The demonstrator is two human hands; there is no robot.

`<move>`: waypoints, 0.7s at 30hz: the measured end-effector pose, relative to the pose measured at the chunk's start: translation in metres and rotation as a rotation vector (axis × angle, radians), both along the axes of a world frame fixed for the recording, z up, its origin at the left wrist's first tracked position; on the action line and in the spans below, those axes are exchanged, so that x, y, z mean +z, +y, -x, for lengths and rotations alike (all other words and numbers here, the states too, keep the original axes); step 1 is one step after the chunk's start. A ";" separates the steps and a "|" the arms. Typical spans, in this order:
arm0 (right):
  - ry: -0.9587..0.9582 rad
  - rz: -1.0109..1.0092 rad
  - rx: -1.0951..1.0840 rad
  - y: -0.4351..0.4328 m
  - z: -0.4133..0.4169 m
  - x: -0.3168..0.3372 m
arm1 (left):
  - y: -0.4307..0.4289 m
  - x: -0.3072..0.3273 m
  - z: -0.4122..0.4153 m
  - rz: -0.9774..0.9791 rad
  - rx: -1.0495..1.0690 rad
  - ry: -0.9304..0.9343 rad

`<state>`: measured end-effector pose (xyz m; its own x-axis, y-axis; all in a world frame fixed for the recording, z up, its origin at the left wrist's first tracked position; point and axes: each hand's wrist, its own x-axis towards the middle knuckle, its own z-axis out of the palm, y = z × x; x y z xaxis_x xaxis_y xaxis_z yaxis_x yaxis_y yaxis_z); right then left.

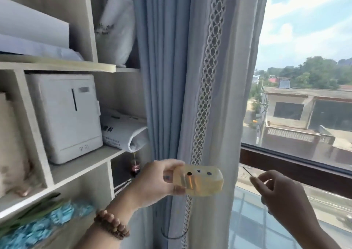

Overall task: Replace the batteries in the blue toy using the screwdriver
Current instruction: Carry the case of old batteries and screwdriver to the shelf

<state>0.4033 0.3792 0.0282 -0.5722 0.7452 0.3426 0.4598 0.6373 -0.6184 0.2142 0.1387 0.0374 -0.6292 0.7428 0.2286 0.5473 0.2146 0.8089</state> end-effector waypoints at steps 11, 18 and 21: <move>-0.030 -0.023 0.653 -0.035 0.263 -0.004 | -0.071 -0.002 0.091 -0.048 0.701 -0.131; -0.039 0.001 1.011 -0.111 0.341 0.001 | -0.123 0.001 0.089 -0.024 1.057 -0.142; -0.040 0.037 1.048 -0.137 0.371 -0.012 | -0.136 -0.008 0.100 -0.015 1.108 -0.169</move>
<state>0.0319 0.2423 0.0166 -0.9475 -0.1201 0.2963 -0.2907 0.7092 -0.6423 0.1141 0.0030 0.0293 -0.9649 -0.2493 0.0824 -0.0568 0.5046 0.8615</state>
